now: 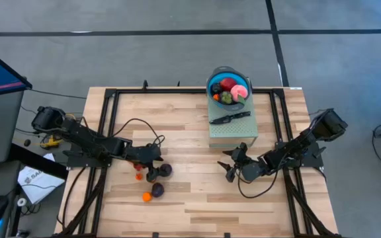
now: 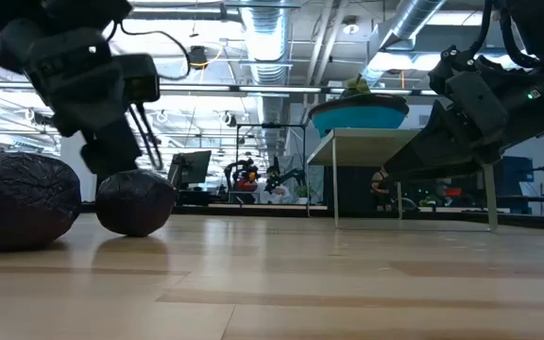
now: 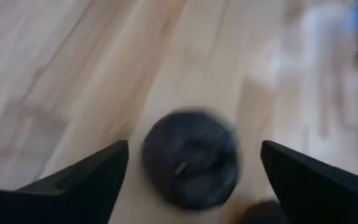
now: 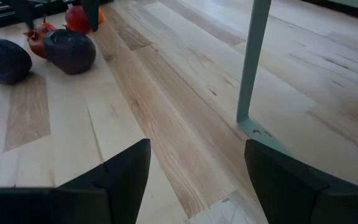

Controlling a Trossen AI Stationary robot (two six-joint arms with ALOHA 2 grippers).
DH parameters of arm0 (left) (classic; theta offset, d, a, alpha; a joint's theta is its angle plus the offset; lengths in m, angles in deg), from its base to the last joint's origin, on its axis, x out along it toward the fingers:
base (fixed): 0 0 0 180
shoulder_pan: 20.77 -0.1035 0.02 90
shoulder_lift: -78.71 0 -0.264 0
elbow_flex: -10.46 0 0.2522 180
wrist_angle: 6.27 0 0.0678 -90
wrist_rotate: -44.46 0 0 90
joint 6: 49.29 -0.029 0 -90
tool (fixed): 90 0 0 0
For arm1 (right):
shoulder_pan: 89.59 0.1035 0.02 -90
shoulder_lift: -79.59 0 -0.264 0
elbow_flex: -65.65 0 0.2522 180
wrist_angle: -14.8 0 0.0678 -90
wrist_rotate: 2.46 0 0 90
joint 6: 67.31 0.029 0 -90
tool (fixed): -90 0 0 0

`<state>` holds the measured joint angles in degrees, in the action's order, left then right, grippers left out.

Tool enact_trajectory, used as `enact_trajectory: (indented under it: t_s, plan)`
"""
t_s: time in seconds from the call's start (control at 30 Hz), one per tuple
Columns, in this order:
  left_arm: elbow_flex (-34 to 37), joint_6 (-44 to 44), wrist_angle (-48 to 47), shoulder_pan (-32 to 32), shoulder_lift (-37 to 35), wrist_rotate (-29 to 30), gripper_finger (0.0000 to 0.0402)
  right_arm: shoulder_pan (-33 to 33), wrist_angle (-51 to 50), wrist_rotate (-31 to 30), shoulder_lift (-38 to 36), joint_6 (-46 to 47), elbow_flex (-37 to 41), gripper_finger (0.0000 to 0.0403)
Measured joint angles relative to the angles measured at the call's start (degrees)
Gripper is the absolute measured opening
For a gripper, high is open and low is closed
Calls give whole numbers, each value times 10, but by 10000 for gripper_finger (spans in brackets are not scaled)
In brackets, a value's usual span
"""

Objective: Pick & Place Fruit
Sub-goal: Put the top violet plum into the blue strainer bowl on the shelf

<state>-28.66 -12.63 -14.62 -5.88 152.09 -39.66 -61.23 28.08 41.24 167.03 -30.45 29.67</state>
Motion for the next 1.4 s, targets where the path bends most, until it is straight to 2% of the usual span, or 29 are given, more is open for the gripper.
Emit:
enact_trajectory:
  t_s: [0.17, 0.37, 0.5, 0.7, 0.87, 1.0, 1.1, 1.17, 1.23, 1.3, 1.4]
  plan:
    - [33, 10, 109, 15, 48, 4, 380, 0, 8, 0, 0, 0, 0, 255]
    - [32, -2, 178, 26, 132, 11, 370, 0, 25, 0, 0, -9, 0, 255]
    - [31, -1, 210, 25, 152, 10, 358, 0, 27, 0, 0, -9, 0, 255]
    - [33, -2, 211, 25, 143, -13, 312, 0, 41, 0, 0, -11, -2, 255]
    - [32, -3, 212, 22, 140, -33, 260, -19, 57, 0, -8, -64, -2, 255]
    - [30, -3, 210, -3, 120, -50, 260, -52, 58, 0, -24, -124, -2, 255]
    - [23, -2, 210, -32, 79, -74, 278, -68, 53, 17, -29, -142, -2, 255]
    - [14, 7, 210, -54, 40, -89, 283, -71, 48, 70, -41, -97, -2, 255]
    - [0, 25, 211, -76, -4, -104, 281, -70, 41, 111, -59, 14, -5, 255]
    - [-16, 31, 211, -97, -48, -108, 274, -71, 3, 133, -79, 143, -11, 255]
    - [-52, 25, 197, -131, -98, -108, 270, -68, -63, 151, -111, 270, -25, 255]
